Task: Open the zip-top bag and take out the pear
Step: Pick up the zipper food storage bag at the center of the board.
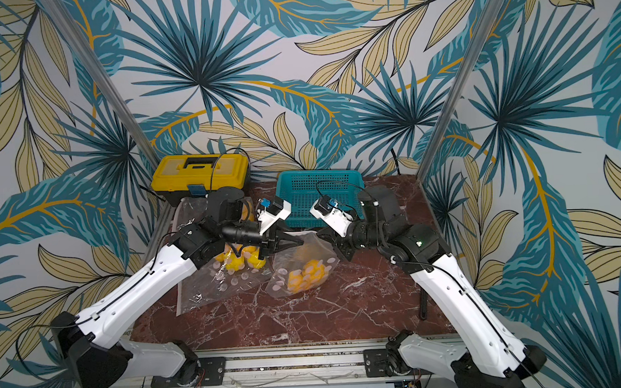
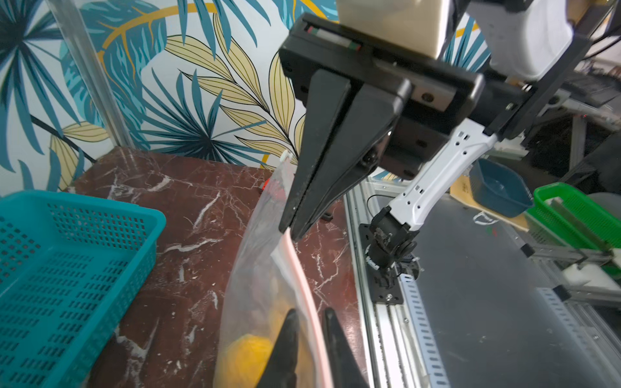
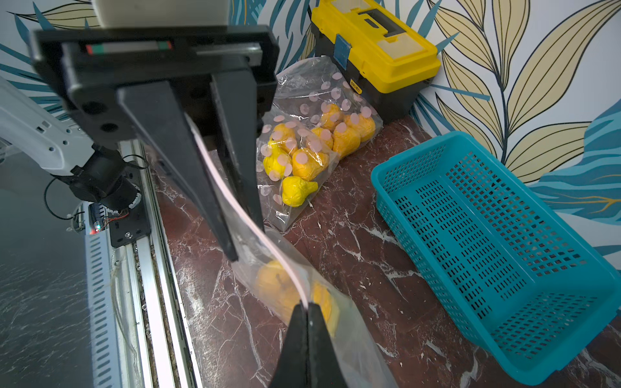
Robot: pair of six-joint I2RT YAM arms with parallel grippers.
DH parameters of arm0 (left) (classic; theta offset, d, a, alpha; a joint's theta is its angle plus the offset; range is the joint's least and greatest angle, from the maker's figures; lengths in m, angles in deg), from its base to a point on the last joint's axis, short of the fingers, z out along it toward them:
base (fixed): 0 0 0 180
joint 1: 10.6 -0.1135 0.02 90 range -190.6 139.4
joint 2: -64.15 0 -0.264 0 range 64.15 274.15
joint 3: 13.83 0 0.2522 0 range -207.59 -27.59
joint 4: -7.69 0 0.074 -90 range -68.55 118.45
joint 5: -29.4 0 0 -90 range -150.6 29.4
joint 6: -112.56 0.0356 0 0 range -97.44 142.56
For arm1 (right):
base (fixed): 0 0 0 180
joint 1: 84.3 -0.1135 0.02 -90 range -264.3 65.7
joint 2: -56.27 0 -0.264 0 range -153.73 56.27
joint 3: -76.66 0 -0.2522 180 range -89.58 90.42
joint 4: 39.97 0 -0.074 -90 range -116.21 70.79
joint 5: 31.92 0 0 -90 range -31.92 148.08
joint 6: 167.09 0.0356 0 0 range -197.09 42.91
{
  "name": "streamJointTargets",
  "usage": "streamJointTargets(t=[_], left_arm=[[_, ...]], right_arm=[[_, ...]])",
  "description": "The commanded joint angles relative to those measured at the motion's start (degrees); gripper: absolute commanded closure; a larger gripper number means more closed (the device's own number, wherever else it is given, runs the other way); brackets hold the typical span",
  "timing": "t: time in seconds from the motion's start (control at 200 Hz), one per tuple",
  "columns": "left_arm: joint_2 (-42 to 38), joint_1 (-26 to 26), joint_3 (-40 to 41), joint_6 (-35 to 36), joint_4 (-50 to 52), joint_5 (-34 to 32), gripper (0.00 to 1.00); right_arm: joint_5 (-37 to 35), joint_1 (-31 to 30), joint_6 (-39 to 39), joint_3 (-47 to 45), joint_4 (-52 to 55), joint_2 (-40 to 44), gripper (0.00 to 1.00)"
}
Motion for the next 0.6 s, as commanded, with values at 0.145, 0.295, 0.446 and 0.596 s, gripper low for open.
streamJointTargets(t=[0.145,0.295,0.446,0.596], left_arm=[[-3.0,-0.3,1.6,1.8,-0.3,-2.6,1.00],[-4.7,-1.9,4.2,2.2,-0.3,0.0,1.00],[-6.5,-5.2,7.2,3.1,-0.3,5.4,1.00],[-8.1,-7.9,9.9,3.8,-0.3,6.9,1.00]], right_arm=[[-3.4,0.3,2.2,-1.6,-5.0,1.0,0.41],[-2.1,2.9,2.4,-5.8,-9.5,3.4,0.27],[8.0,11.1,1.4,-10.2,-12.0,6.6,0.22],[22.4,19.0,2.3,-15.0,-16.0,8.5,0.22]])
